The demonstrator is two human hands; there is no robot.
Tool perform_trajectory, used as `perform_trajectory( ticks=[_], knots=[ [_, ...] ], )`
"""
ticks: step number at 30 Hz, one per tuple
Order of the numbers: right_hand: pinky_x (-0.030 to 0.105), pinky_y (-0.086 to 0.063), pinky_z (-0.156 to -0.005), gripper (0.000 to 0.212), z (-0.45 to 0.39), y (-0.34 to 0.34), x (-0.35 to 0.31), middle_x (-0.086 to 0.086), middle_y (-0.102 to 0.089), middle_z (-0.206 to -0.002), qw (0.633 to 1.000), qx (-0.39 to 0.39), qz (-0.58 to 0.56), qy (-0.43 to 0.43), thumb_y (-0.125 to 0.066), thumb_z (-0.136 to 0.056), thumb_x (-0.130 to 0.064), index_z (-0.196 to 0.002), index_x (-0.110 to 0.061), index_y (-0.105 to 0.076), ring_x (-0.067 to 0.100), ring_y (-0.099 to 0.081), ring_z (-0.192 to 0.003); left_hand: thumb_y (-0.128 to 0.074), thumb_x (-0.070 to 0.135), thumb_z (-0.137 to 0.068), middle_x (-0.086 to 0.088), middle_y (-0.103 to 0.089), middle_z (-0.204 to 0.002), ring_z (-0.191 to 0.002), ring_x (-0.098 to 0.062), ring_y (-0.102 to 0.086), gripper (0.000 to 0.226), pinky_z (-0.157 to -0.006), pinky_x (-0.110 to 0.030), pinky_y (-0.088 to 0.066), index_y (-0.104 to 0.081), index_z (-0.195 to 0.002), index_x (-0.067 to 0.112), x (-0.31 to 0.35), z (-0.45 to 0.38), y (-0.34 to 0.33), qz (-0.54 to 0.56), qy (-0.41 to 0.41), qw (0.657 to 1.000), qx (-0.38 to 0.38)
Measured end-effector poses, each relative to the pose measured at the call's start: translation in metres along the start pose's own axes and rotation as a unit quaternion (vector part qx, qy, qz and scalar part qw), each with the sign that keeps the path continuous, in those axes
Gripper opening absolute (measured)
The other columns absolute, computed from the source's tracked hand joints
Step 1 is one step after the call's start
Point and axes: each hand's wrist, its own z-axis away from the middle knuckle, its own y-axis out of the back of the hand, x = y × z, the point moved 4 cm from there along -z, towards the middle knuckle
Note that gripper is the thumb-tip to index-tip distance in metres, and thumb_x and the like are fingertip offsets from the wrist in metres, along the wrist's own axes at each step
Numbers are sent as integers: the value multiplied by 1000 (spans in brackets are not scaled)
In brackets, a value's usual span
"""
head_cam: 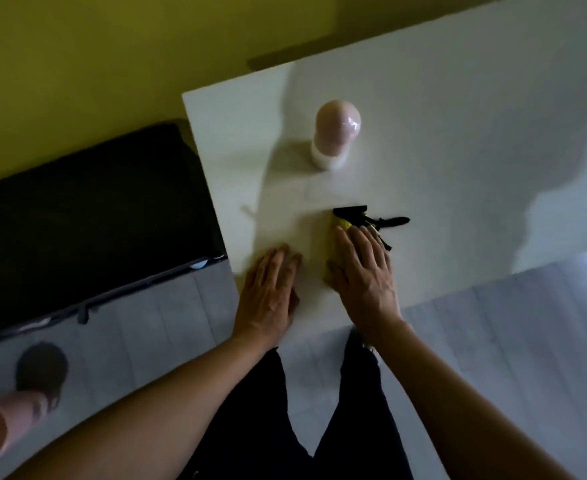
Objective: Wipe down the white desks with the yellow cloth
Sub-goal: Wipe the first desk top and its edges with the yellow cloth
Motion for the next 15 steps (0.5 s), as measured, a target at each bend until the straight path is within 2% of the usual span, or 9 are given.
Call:
perform_trajectory(
  ticks=[4, 9, 12, 15],
  knots=[
    [53, -28, -120, 62, -16, -4, 9, 16, -45, -153, 992, -36, -14, 122, -66, -97, -31, -151, -9, -45, 36, -33, -148, -49, 22, -96, -20, -40, -160, -149, -39, -39, 62, -119, -51, -38, -42, -156, 8, 14, 15, -2, -14, 103, 994, 36],
    [53, -30, -120, 54, -36, -5, 7, 18, -49, -150, 966, -53, -34, 252, -59, -100, -30, -147, -6, -49, 38, -39, -145, -66, 19, -91, -17, -41, -161, -148, -37, -41, 74, -121, -48, -36, -37, -158, 12, 49, 37, -14, -6, 235, 968, 84],
    [49, -26, -123, 59, -48, -10, -9, 16, -45, -152, 947, -103, -26, 302, -61, -98, -27, -151, -9, -44, 35, -34, -146, -59, 14, -95, -17, -37, -165, -152, -37, -36, 68, -124, -50, -35, -37, -159, 10, 61, 46, -22, 2, 279, 954, 112],
    [45, -25, -123, 61, -63, -22, -36, 13, -45, -152, 927, -142, -10, 348, -65, -96, -23, -152, -13, -42, 33, -35, -145, -57, 13, -97, -20, -40, -162, -150, -39, -40, 64, -121, -52, -38, -40, -158, 13, 68, 51, -31, 4, 321, 938, 131]
  ],
)
